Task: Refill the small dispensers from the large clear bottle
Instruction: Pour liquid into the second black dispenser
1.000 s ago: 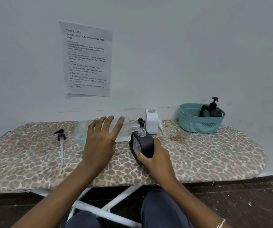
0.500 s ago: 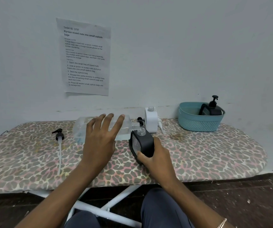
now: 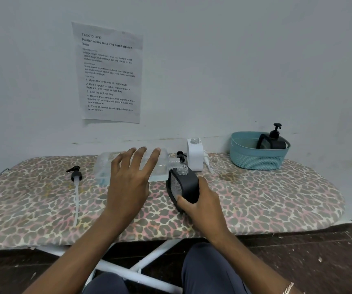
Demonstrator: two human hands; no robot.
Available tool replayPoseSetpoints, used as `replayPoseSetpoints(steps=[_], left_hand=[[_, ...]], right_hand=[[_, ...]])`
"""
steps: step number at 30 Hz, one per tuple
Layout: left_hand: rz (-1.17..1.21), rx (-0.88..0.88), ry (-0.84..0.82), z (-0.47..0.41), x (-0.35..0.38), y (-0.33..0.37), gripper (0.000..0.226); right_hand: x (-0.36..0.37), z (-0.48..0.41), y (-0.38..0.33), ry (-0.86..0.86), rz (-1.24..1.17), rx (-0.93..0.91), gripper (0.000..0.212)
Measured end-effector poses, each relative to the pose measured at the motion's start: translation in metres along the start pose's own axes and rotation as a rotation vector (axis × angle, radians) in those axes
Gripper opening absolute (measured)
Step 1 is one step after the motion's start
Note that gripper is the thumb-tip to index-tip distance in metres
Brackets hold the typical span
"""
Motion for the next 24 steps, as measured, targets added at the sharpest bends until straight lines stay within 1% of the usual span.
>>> replayPoseSetpoints(steps=[24], left_hand=[[0.012,-0.003,-0.019,-0.0012,-0.0010,0.0003,0.096]], right_hand=[[-0.0005,-0.0007,0.0018,0.012,0.004,-0.005,0.040]])
Point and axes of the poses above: each hand's wrist, its own z-axis away from the middle knuckle, its own x-axis out of the palm, y = z × x, the point moved 3 cm from there along -z, towards the middle knuckle, and after that the axes turned 9 degrees about y, right-handed, at the moved point
